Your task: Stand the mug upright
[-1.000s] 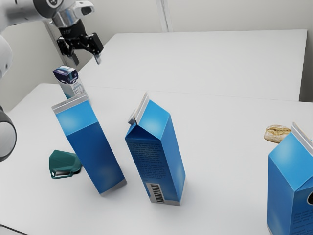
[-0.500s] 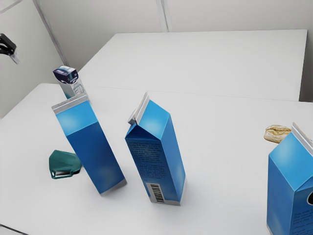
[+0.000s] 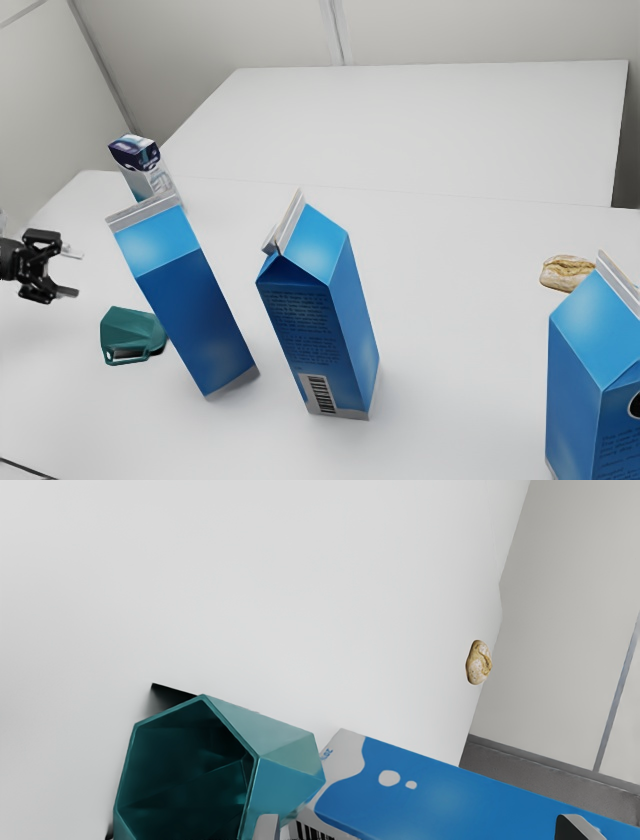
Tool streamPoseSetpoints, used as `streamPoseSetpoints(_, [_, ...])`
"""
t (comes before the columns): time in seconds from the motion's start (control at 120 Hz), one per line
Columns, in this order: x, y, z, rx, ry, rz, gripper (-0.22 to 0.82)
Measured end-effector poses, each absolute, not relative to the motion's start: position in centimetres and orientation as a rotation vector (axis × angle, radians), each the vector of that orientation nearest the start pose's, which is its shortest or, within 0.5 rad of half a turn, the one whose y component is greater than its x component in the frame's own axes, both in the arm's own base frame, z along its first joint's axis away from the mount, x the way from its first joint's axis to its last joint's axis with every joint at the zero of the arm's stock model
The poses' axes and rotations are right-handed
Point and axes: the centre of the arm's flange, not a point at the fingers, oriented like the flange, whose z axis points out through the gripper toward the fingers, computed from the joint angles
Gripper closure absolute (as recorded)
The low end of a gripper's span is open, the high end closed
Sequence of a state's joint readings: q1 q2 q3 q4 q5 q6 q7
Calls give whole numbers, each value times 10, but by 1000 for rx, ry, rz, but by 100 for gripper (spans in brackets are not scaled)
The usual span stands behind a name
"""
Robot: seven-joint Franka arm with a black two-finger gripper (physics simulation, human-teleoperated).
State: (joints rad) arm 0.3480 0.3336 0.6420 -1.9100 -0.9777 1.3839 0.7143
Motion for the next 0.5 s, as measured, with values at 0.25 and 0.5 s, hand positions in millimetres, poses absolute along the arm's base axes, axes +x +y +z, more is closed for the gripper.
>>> streamPoseSetpoints(0.25, [372,357,315,2028,455,280,0])
streamPoseSetpoints(0.5, [372,343,286,2071,377,352,0])
